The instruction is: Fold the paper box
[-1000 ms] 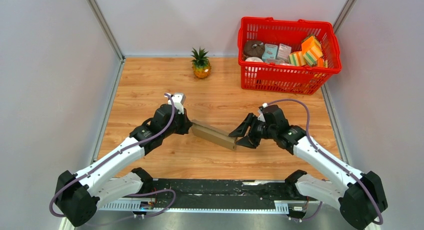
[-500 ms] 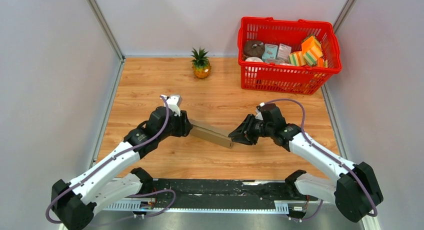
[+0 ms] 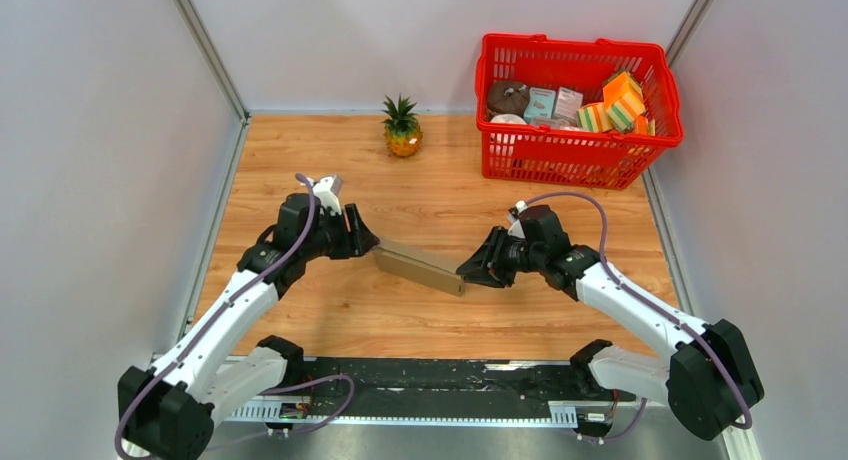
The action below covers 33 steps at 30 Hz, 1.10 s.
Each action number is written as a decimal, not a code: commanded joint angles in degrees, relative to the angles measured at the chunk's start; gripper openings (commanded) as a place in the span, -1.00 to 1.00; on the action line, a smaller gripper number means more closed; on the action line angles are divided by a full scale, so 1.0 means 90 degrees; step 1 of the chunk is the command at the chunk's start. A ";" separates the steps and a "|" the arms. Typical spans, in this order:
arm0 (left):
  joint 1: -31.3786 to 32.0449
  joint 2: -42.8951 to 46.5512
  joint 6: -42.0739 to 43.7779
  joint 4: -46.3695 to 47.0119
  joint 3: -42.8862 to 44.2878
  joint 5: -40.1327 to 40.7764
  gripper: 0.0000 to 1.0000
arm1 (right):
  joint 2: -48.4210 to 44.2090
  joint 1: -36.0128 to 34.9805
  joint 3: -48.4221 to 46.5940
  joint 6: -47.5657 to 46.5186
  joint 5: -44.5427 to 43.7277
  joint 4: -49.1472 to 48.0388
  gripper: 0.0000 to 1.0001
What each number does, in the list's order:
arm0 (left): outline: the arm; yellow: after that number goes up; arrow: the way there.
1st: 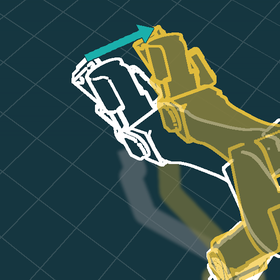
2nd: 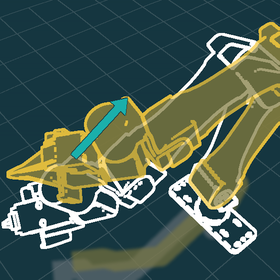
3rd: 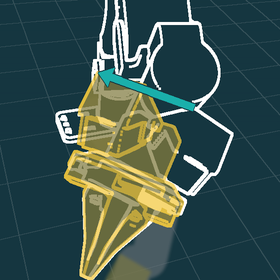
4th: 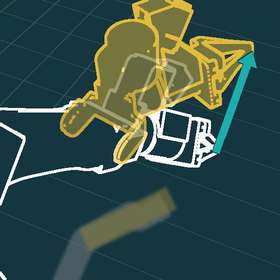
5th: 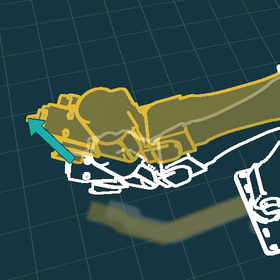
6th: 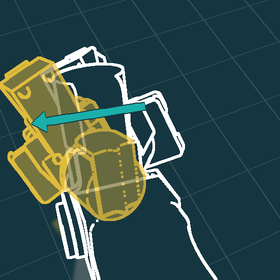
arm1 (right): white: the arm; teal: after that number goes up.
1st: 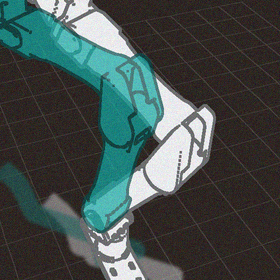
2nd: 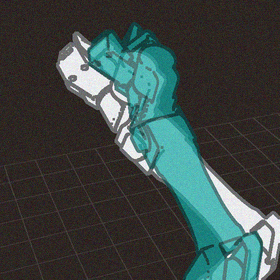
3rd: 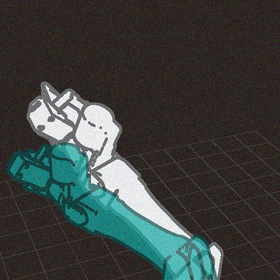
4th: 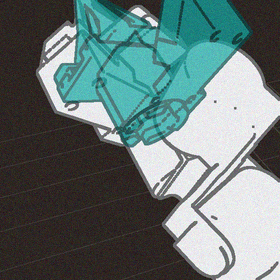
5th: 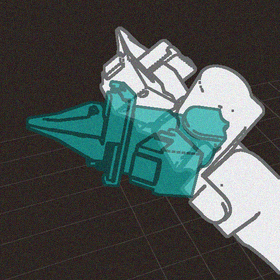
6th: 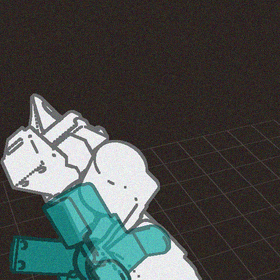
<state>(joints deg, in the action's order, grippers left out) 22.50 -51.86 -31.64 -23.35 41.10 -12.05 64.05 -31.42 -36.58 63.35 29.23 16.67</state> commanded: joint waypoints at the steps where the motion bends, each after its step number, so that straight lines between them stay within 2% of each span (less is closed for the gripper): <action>1: -0.0195 -0.0438 -0.0234 0.0700 0.0160 -0.0731 0.16 | 0.0061 0.0024 -0.0174 -0.0447 -0.0348 0.0355 -0.32; 5: -0.0352 -0.0449 -0.0342 0.1071 -0.0036 -0.0790 0.08 | 0.0061 0.0024 -0.0203 -0.0545 -0.0358 0.0375 -0.32; 12: -0.0440 -0.0469 -0.0362 0.1247 -0.0270 -0.0751 0.06 | 0.0139 0.0024 -0.0272 -0.0662 -0.0328 0.0375 -0.34; 17: -0.0449 -0.0479 -0.0352 0.1325 -0.0494 -0.0838 -0.23 | 0.0149 0.0024 -0.0262 -0.0682 -0.0348 0.0375 -0.35; 26: -0.0449 -0.0264 -0.0274 0.1520 -0.1216 -0.0760 -0.51 | 0.0246 0.0024 -0.0301 -0.0818 -0.0416 0.0375 -0.35; 31: -0.0449 -0.0099 -0.0225 0.1570 -0.1452 -0.0760 -0.50 | 0.0344 0.0034 -0.0408 -0.1403 -0.0514 0.0414 -0.34; 33: -0.0449 0.0038 -0.0225 0.1521 -0.1316 -0.0906 -0.19 | 0.0402 0.0024 -0.0428 -0.1589 -0.0446 0.0395 -0.32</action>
<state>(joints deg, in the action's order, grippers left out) 18.70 -52.77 -34.96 -5.54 29.98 -19.27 66.06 -31.35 -39.03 55.31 28.38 18.09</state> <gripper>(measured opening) 0.322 0.335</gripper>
